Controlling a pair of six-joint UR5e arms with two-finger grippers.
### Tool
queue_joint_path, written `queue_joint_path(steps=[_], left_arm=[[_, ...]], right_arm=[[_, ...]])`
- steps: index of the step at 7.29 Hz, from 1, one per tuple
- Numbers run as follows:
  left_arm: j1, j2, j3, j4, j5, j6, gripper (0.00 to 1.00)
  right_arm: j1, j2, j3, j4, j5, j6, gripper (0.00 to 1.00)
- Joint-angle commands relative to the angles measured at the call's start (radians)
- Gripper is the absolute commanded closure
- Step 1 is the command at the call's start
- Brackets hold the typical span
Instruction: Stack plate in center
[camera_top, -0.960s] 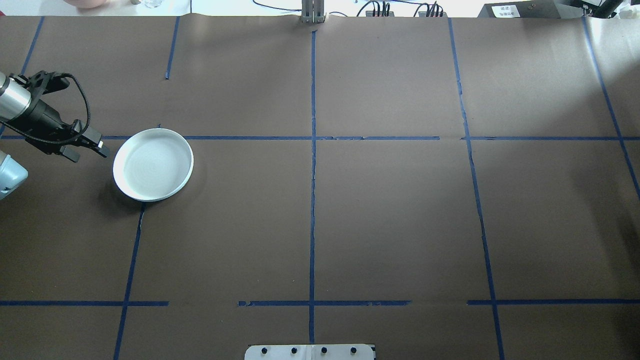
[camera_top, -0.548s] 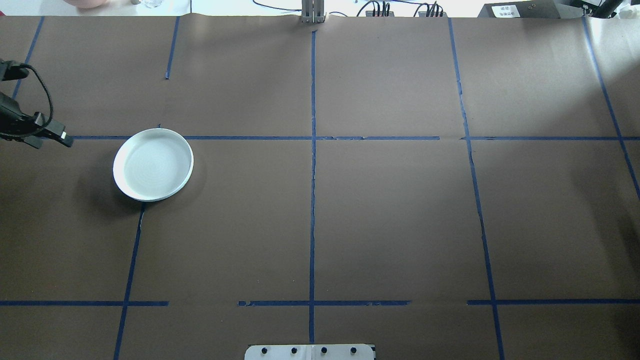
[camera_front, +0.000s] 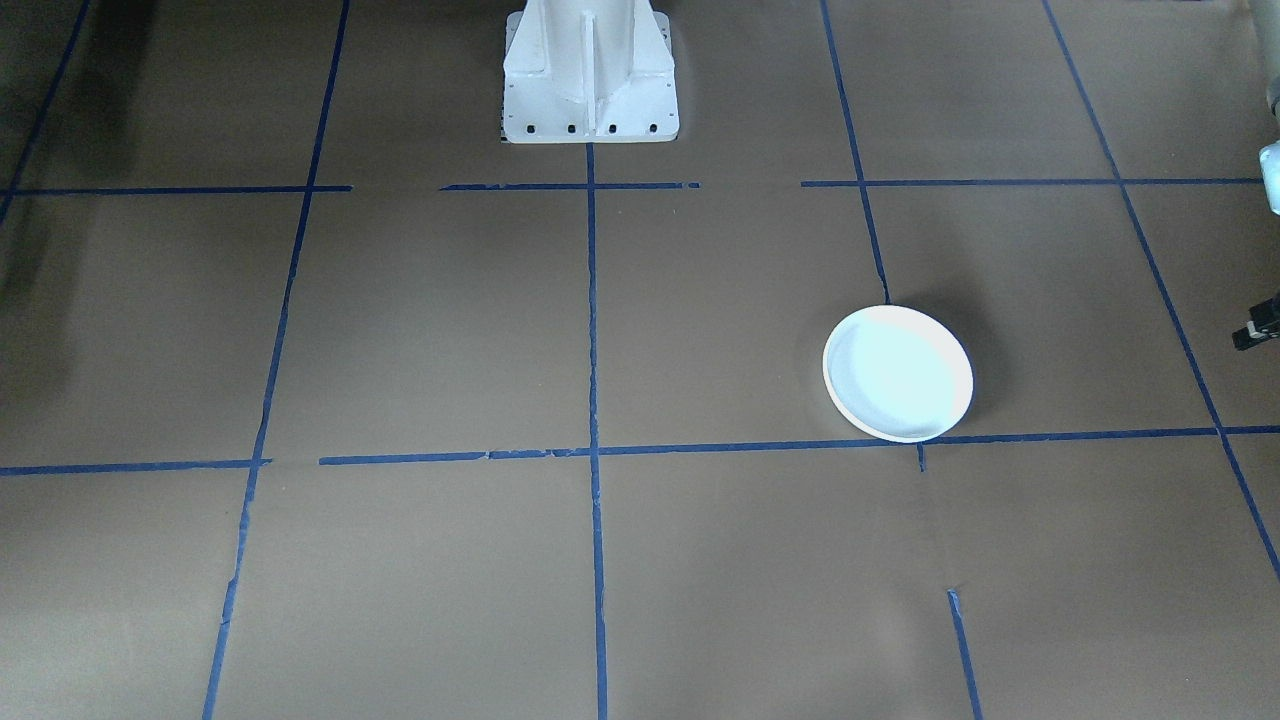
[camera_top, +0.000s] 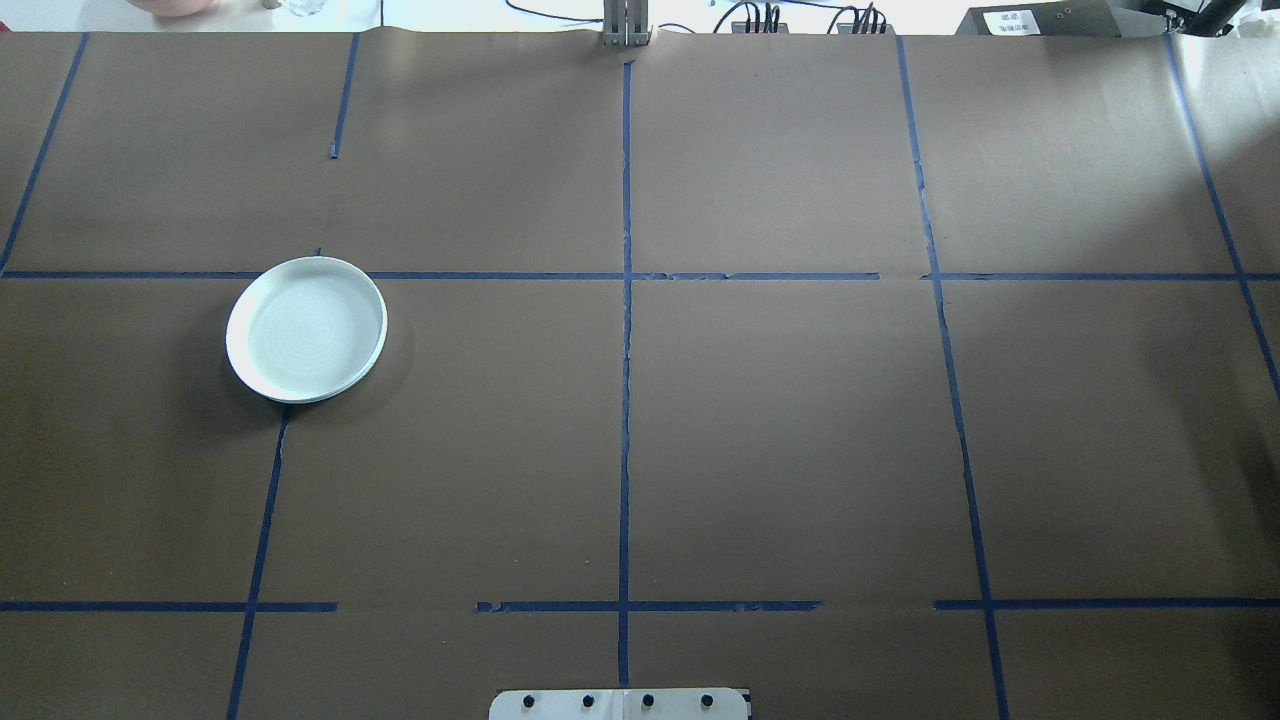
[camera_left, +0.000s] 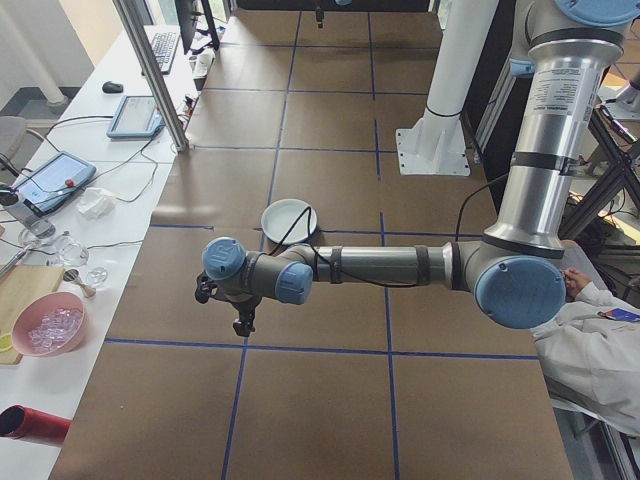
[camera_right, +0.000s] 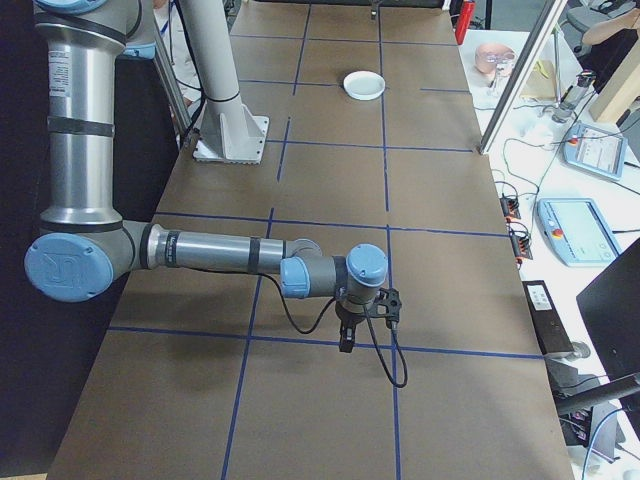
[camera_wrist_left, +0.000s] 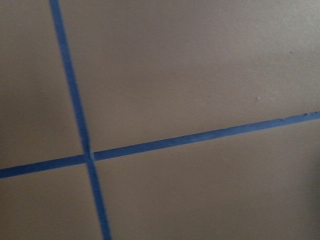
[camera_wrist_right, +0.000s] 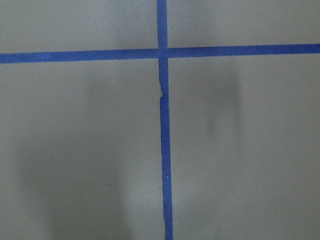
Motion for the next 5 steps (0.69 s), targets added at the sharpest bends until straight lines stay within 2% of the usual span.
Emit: queue_joint_path(steps=[1, 3, 5], left_arm=[[-0.128, -0.026, 0.000, 0.181, 0.171, 0.224, 0.00], [-0.133, 0.001, 0.004, 0.183, 0.055, 0.243, 0.00], [-0.133, 0.006, 0.007, 0.183, 0.054, 0.243, 0.00]], right_arm=[[0.000, 0.000, 0.000, 0.000, 0.000, 0.000, 0.00], [0.000, 0.000, 0.000, 0.000, 0.000, 0.000, 0.00], [0.000, 0.000, -0.001, 0.000, 0.000, 0.000, 0.00]])
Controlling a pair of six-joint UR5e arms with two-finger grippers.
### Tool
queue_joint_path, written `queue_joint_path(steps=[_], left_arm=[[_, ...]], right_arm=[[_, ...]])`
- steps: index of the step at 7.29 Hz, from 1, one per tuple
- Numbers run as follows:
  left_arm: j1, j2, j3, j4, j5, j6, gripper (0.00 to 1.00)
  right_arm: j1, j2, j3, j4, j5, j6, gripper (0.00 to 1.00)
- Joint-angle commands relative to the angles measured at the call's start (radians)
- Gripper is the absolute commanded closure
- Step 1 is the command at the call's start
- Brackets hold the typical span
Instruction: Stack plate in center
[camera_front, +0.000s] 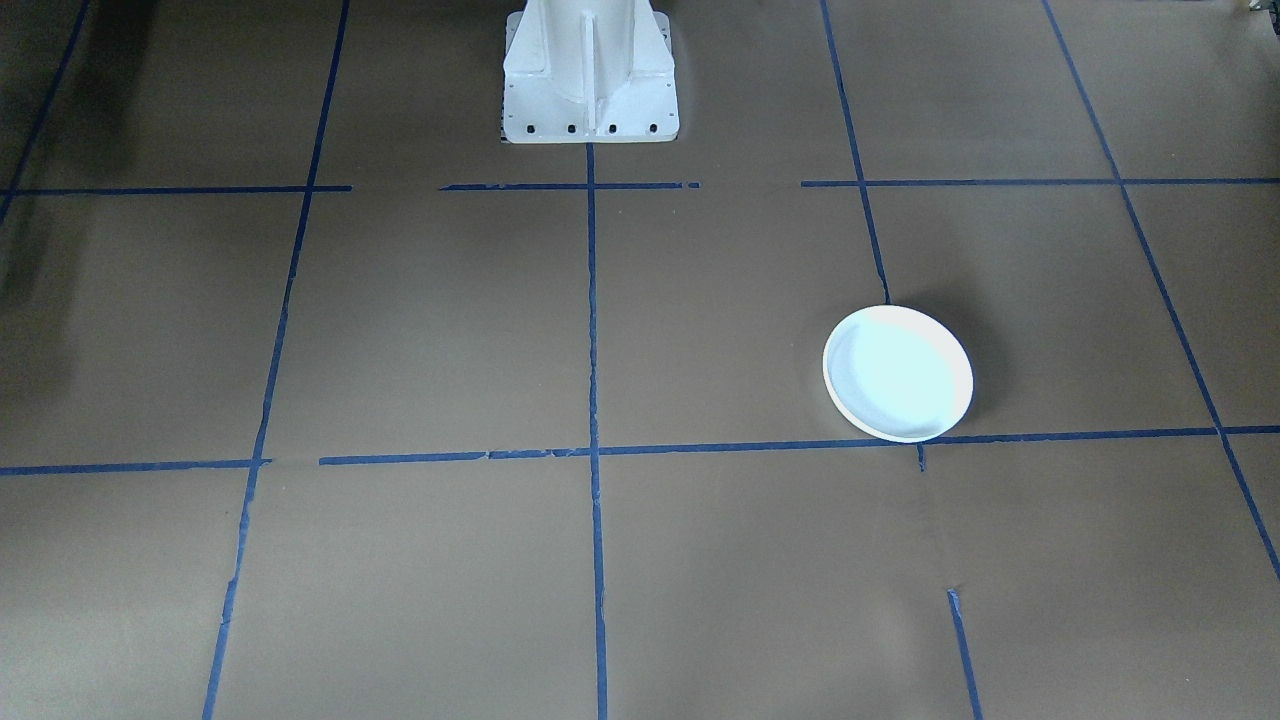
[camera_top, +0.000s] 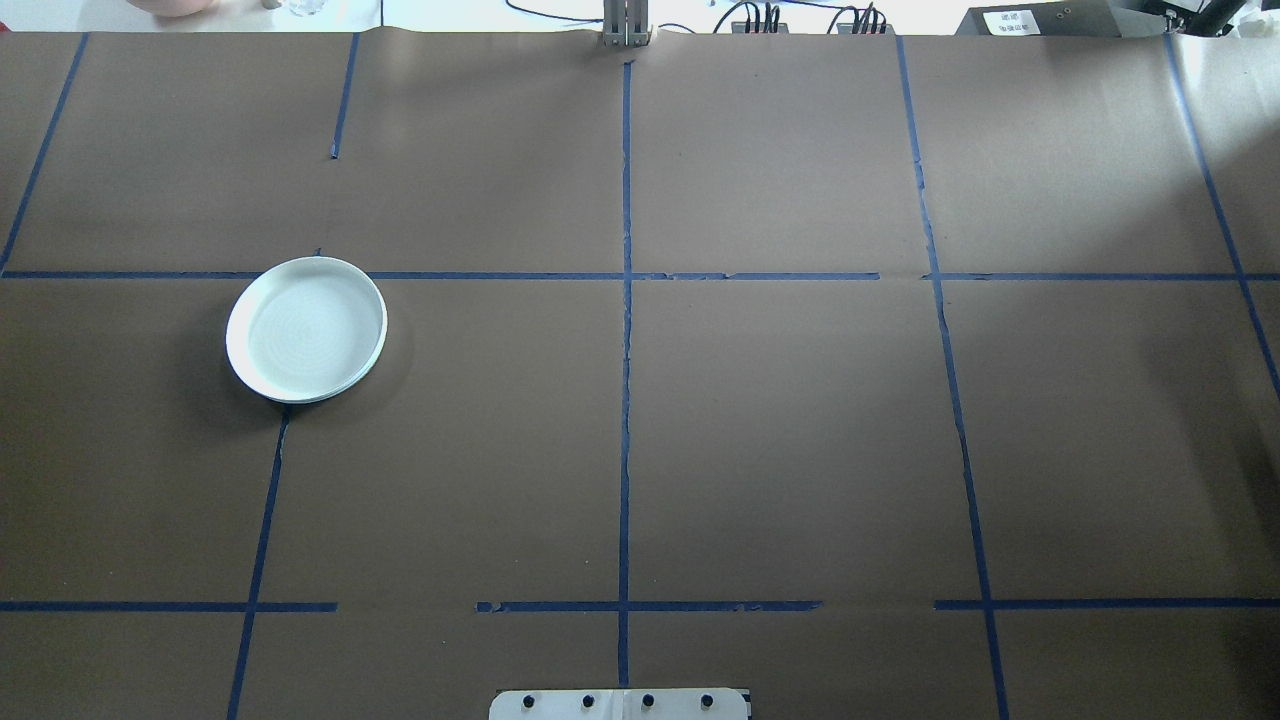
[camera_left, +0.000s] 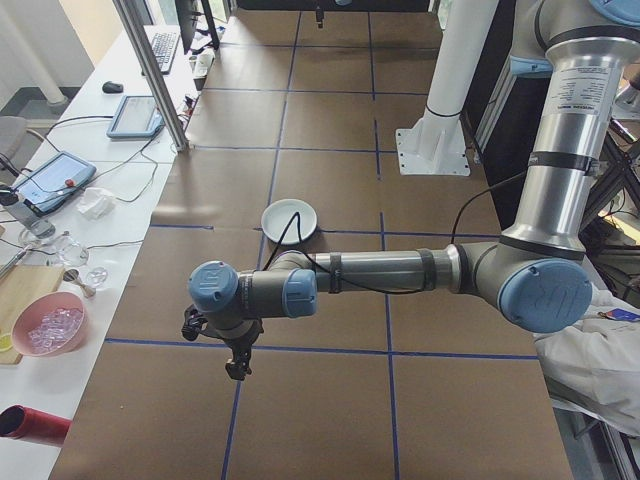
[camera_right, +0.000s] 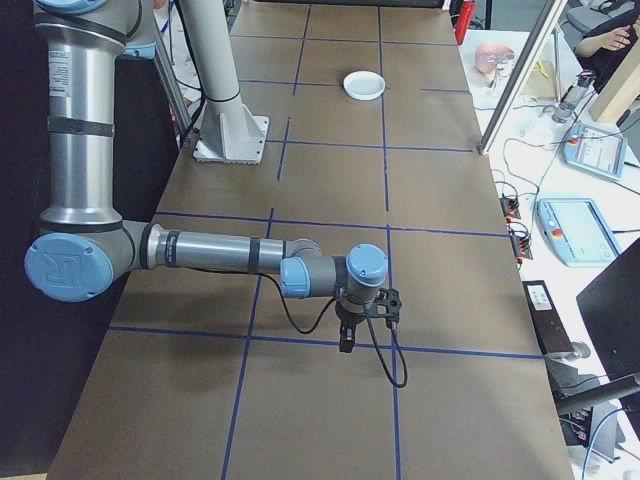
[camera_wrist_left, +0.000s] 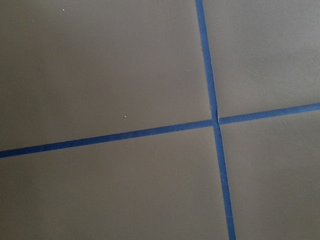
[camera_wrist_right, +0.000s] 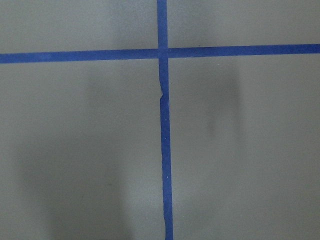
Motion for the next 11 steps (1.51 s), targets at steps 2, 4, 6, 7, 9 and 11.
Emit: queue_joint_path(steps=[2, 4, 6, 7, 9, 11], left_arm=[[-0.003, 0.016, 0.003, 0.001, -0.005, 0.001, 0.00], [-0.001, 0.018, -0.001, -0.005, -0.005, 0.001, 0.00], [-0.001, 0.009, -0.003, -0.005, -0.007, 0.001, 0.00], [0.000, 0.009, -0.005, -0.006, -0.008, 0.003, 0.00], [-0.001, 0.006, -0.005, -0.041, -0.008, 0.003, 0.00], [-0.001, 0.015, 0.000, -0.107, -0.008, 0.003, 0.00]], right_arm=[[0.000, 0.000, -0.001, 0.000, 0.000, 0.000, 0.00], [0.000, 0.000, -0.001, 0.000, 0.000, 0.000, 0.00], [0.000, 0.000, 0.001, 0.000, 0.000, 0.000, 0.00], [0.000, 0.000, 0.001, 0.000, 0.000, 0.000, 0.00], [0.000, 0.000, 0.001, 0.000, 0.000, 0.000, 0.00], [0.000, 0.000, -0.001, 0.000, 0.000, 0.000, 0.00]])
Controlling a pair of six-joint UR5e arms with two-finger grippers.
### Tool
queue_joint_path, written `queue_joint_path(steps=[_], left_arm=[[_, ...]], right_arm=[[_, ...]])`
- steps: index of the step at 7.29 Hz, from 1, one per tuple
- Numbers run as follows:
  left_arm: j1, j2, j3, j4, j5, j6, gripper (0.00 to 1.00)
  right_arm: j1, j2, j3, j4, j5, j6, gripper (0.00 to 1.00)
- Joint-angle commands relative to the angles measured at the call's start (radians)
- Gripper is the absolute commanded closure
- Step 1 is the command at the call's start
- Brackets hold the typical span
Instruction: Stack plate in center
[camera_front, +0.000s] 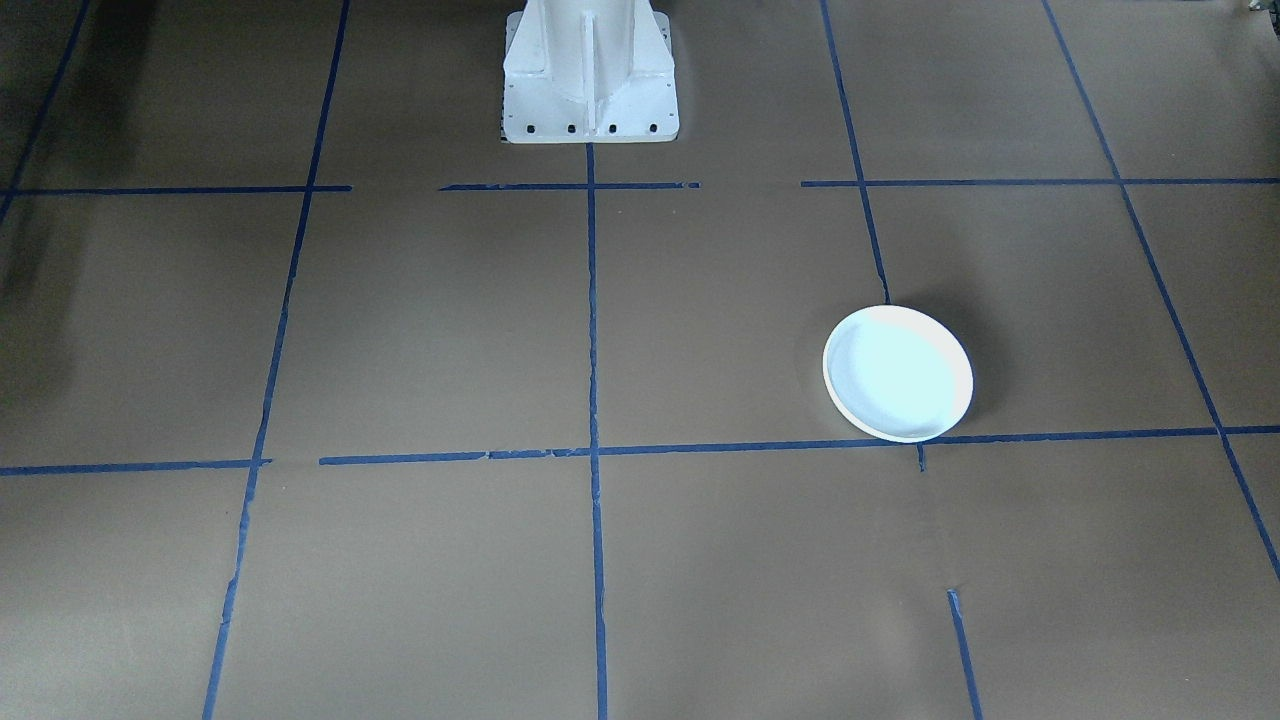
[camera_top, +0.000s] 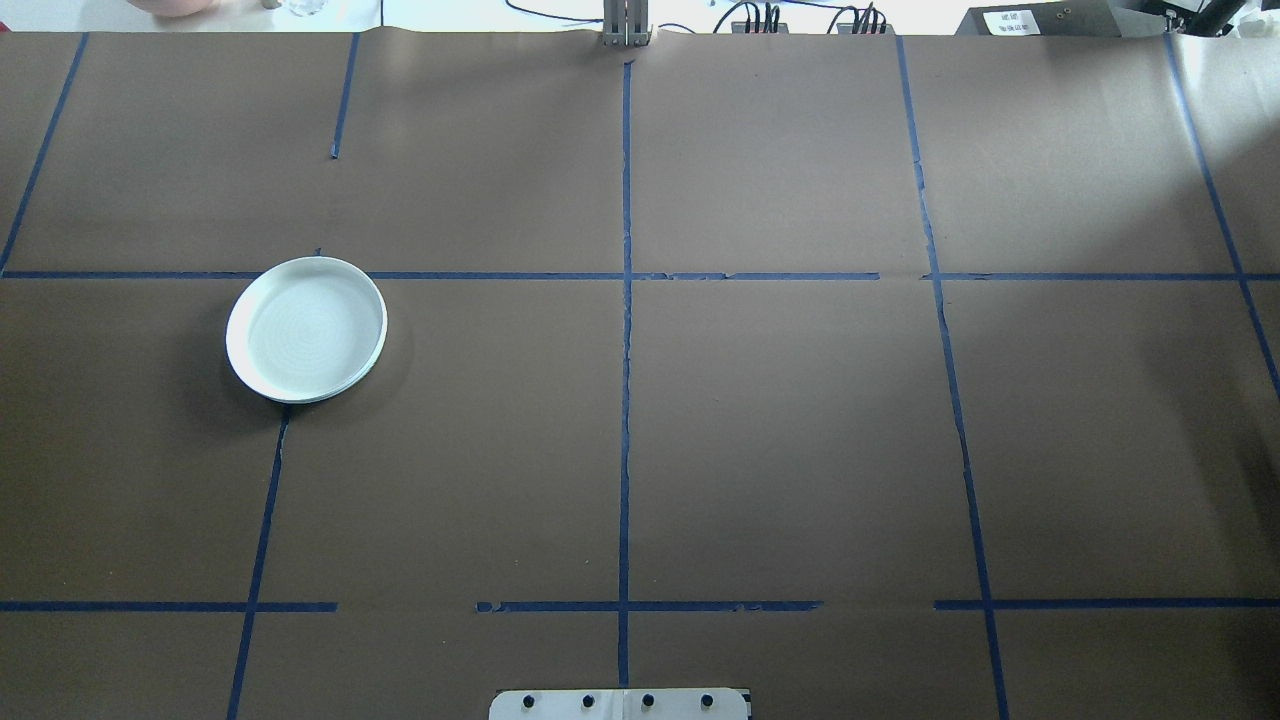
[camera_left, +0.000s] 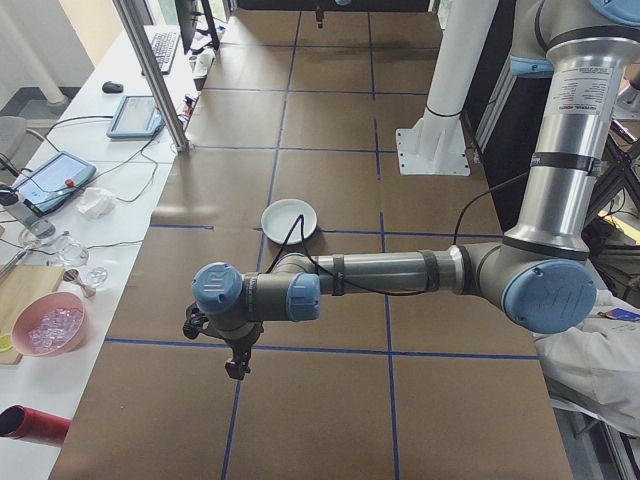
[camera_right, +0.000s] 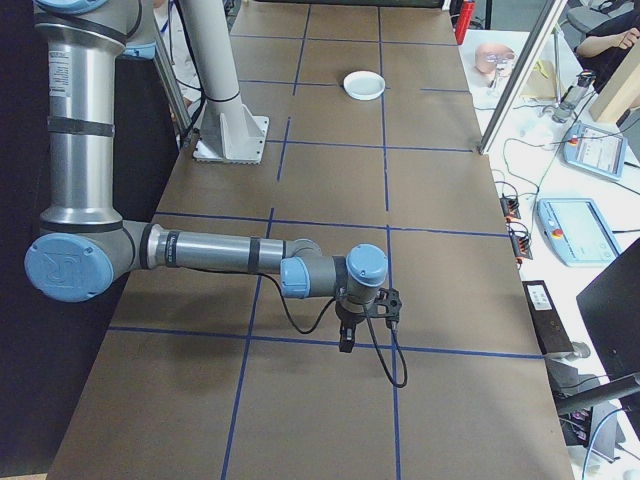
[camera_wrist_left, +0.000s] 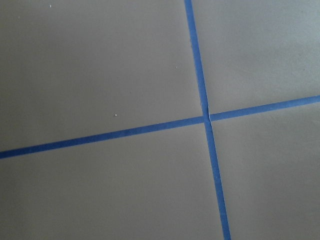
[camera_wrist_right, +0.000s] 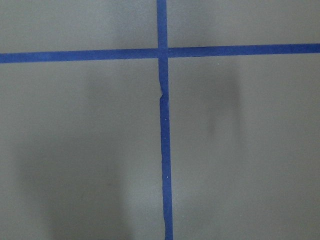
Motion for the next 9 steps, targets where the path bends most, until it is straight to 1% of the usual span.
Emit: queue_joint_path(steps=[1, 7, 9], left_arm=[[0.000, -0.002, 0.000, -0.032, 0.000, -0.001, 0.00], [0.000, 0.004, 0.000, -0.029, 0.000, -0.005, 0.00], [0.000, 0.008, 0.001, -0.027, 0.000, -0.055, 0.00]], right_arm=[[0.000, 0.000, 0.001, 0.000, 0.000, 0.000, 0.00], [0.000, 0.000, 0.001, 0.000, 0.000, 0.000, 0.00], [0.000, 0.000, 0.000, 0.000, 0.000, 0.000, 0.00]])
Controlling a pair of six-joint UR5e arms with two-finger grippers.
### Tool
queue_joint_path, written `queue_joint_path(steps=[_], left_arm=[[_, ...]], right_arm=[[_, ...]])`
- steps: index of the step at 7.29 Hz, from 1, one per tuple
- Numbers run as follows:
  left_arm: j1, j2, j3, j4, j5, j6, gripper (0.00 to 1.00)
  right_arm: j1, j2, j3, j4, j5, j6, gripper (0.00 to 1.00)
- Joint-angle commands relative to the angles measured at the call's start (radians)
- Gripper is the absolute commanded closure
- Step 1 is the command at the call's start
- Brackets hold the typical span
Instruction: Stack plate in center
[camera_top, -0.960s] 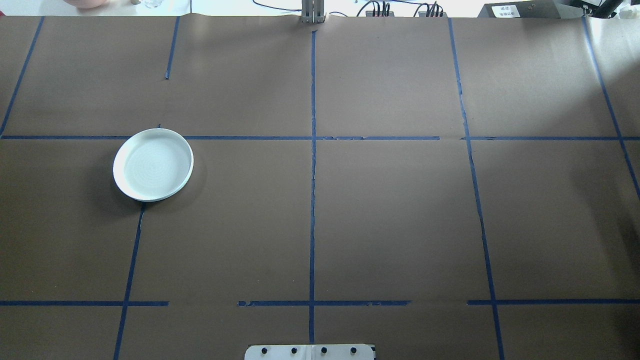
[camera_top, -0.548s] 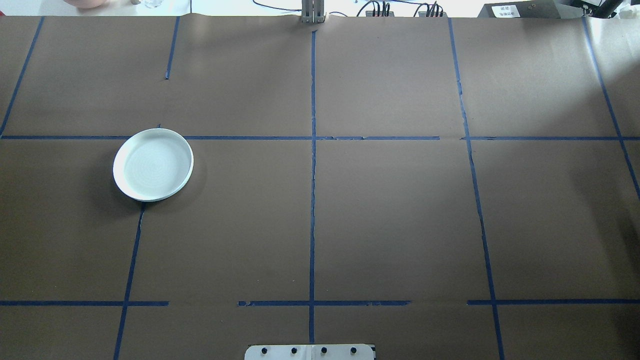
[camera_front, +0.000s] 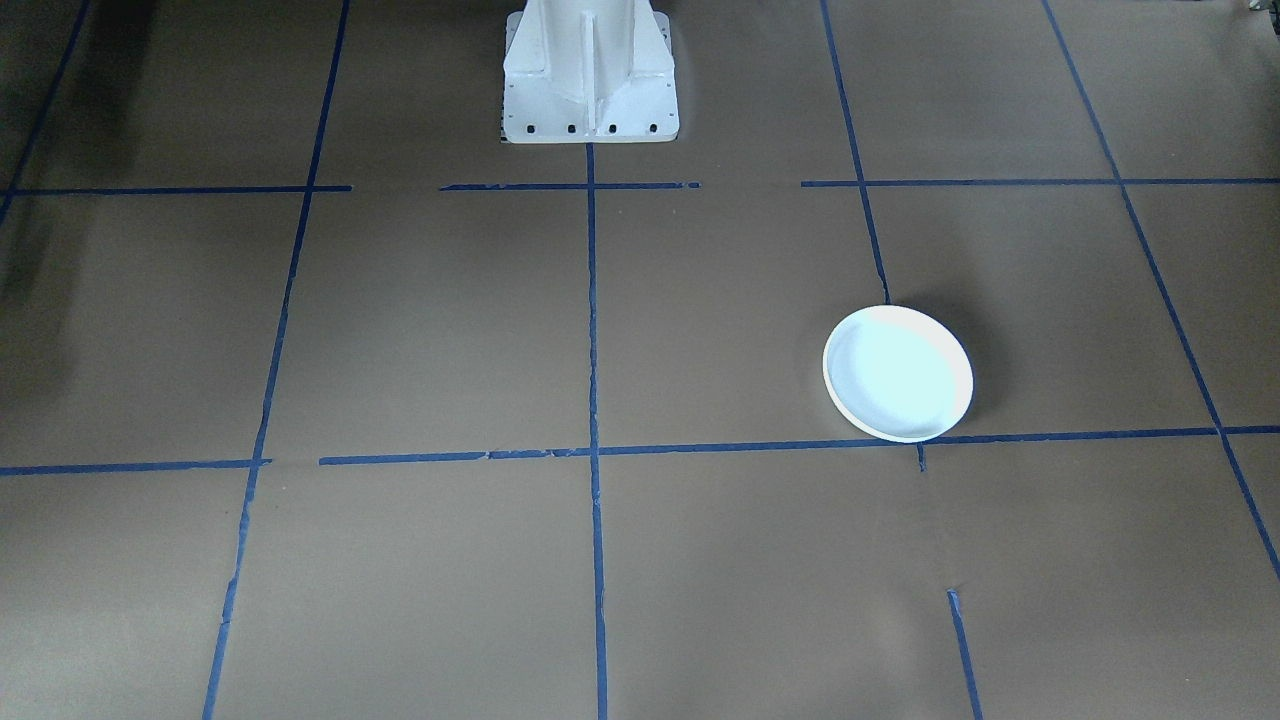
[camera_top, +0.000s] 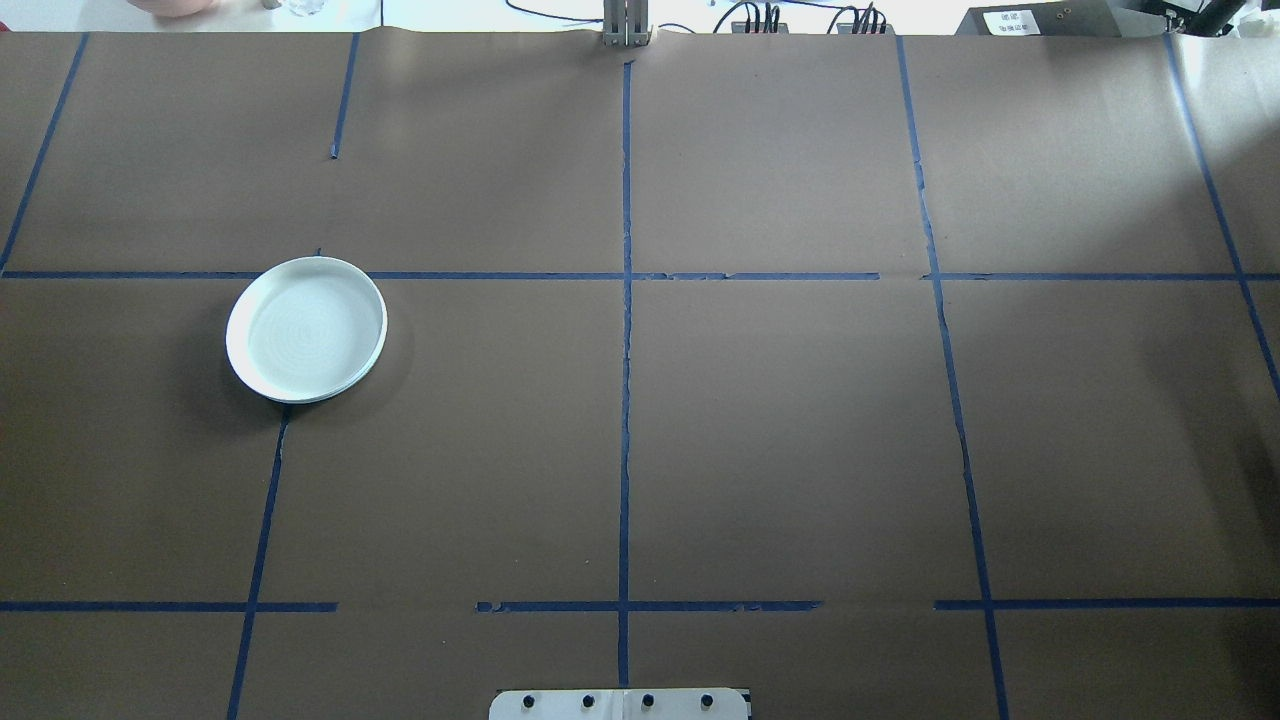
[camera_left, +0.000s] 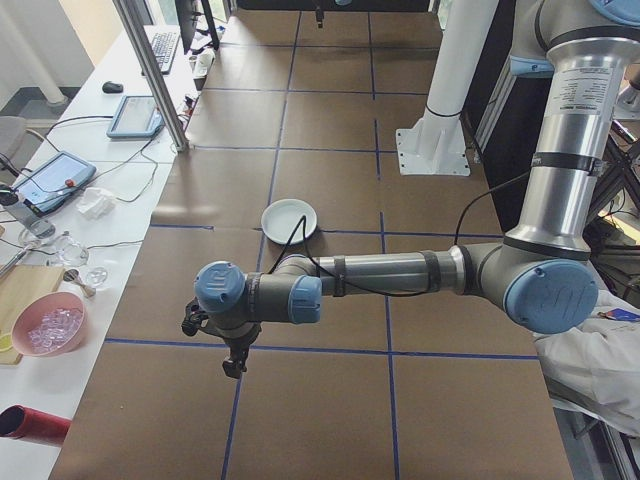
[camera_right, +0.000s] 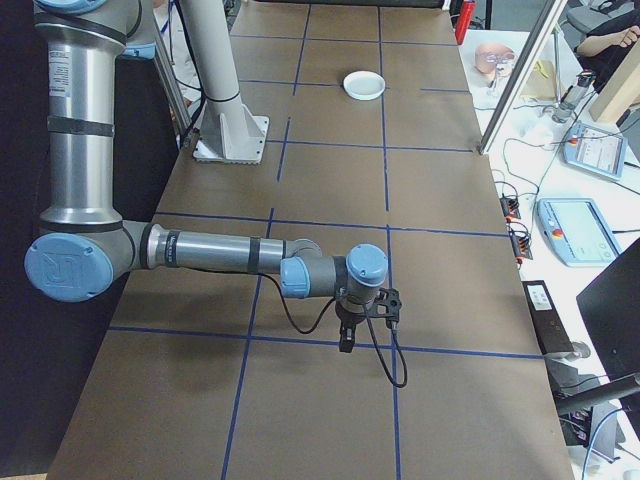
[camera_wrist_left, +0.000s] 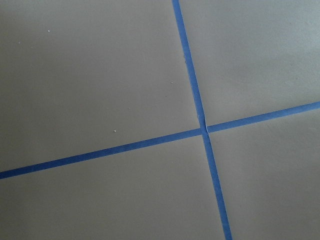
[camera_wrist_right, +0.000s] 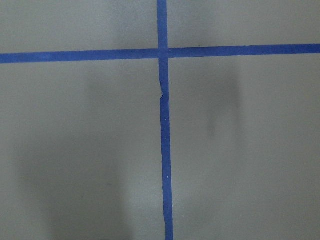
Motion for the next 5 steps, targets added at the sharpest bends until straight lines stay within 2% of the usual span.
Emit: queue_joint_path(steps=[1, 3, 5], left_arm=[[-0.002, 0.007, 0.002, 0.001, 0.000, -0.031, 0.00], [-0.003, 0.009, 0.002, 0.004, -0.002, -0.033, 0.00], [-0.017, 0.053, -0.008, 0.004, -0.008, -0.031, 0.00]], right_arm=[[0.000, 0.000, 0.000, 0.000, 0.000, 0.000, 0.00], [0.000, 0.000, 0.000, 0.000, 0.000, 0.000, 0.00], [0.000, 0.000, -0.001, 0.000, 0.000, 0.000, 0.00]])
